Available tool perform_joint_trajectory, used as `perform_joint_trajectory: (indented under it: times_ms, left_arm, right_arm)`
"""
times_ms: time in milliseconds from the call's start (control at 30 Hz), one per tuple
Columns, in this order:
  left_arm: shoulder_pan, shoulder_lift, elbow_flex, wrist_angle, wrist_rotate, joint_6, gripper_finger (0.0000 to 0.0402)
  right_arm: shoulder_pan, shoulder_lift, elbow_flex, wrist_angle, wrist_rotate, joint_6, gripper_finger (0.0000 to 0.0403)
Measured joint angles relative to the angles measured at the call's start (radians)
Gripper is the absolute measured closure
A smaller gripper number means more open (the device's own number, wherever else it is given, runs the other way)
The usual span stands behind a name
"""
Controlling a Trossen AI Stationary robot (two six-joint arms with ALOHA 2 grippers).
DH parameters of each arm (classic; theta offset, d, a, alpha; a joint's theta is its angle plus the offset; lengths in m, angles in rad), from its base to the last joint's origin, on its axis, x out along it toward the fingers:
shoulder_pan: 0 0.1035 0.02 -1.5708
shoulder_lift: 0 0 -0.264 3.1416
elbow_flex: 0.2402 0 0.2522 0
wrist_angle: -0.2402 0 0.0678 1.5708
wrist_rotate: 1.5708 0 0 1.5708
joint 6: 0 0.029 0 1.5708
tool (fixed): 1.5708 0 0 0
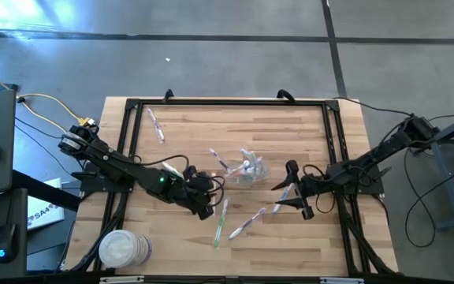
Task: Pick & Place toothbrushing station
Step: Put the top green toothbrush into the wire organizer
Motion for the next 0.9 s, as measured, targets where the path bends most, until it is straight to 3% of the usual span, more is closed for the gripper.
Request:
perform_joint_trajectory:
  times_ms: [267, 500, 900]
  left_arm:
    - [0.000, 0.000, 0.000, -0.043, 0.001, 0.027, 0.0277]
    - [0.000, 0.000, 0.000, 0.008, 0.006, 0.194, 0.0277]
    - [0.000, 0.000, 0.000, 0.022, 0.019, 0.146, 0.0277]
  right_arm:
    - [0.005, 0.000, 0.000, 0.039, -0.004, -0.105, 0.0215]
    - [0.006, 0.000, 0.000, 0.023, -0.004, -0.104, 0.0215]
    - [-0.016, 0.000, 0.000, 0.039, -0.003, -0.157, 0.0215]
